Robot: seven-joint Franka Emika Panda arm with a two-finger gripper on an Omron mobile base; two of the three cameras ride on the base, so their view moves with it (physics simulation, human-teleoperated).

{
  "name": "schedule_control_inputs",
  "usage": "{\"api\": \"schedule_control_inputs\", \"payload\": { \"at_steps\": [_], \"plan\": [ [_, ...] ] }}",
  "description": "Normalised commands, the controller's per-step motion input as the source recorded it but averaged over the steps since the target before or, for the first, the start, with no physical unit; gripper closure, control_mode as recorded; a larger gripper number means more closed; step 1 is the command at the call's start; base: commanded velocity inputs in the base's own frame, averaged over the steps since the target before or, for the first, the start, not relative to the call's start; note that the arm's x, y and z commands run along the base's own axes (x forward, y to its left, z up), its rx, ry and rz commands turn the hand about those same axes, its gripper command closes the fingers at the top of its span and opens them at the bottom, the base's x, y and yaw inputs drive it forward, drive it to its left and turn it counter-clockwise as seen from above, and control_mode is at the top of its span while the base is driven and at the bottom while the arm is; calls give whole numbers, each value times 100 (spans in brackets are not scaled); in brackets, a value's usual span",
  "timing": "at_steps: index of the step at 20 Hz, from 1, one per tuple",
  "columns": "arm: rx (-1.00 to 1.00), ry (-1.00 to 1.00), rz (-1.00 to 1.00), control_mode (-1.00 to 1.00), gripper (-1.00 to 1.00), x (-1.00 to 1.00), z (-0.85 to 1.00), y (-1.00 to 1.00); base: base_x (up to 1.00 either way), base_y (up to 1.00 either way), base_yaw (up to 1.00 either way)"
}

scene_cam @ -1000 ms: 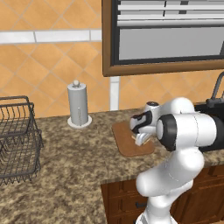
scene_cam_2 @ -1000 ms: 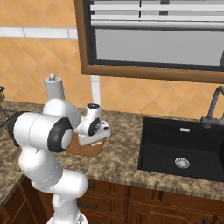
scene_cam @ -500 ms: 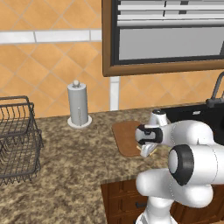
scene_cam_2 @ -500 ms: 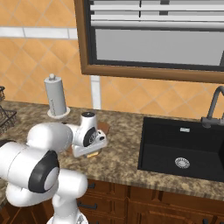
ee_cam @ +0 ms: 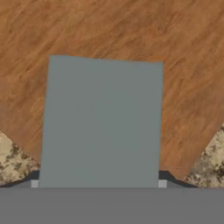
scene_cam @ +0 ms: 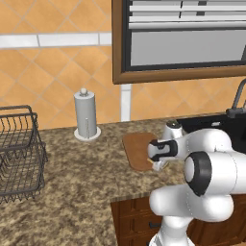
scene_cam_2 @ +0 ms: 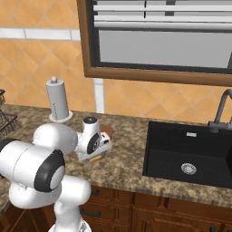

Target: Pick up the sponge from the counter and clean the cutting board by briefly scrubbing or pressing down on the cutting board. Once finished, release the sponge.

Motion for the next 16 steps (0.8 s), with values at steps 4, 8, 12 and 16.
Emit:
{"api": "schedule_control_inputs", "payload": {
  "at_steps": [4,8,12,16],
  "plan": [
    [0,0,-3,-100,100,66,0,2,0,0,0],
    [0,0,-6,-100,100,48,6,1,0,0,0],
    [0,5,-4,-100,100,6,16,0,0,0,0],
    [0,18,0,-100,100,-10,1,0,0,0,0]
  ]
}}
